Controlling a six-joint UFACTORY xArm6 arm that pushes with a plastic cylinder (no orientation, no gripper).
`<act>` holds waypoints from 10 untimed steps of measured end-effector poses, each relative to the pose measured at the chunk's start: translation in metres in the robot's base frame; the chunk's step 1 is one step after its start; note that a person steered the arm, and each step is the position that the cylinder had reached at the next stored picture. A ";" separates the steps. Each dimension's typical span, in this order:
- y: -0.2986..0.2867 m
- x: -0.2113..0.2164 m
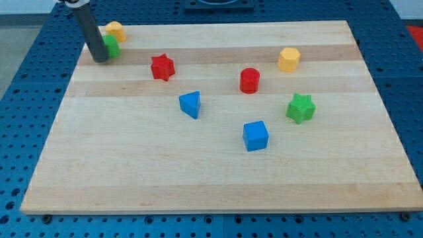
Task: Push the green circle towards the top center of the board
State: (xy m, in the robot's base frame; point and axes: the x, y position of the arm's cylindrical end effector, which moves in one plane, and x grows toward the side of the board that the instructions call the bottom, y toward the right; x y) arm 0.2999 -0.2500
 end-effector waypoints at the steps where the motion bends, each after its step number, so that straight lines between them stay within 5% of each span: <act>1: 0.001 0.000; 4: -0.029 -0.019; 8: 0.096 -0.067; 10: 0.075 -0.105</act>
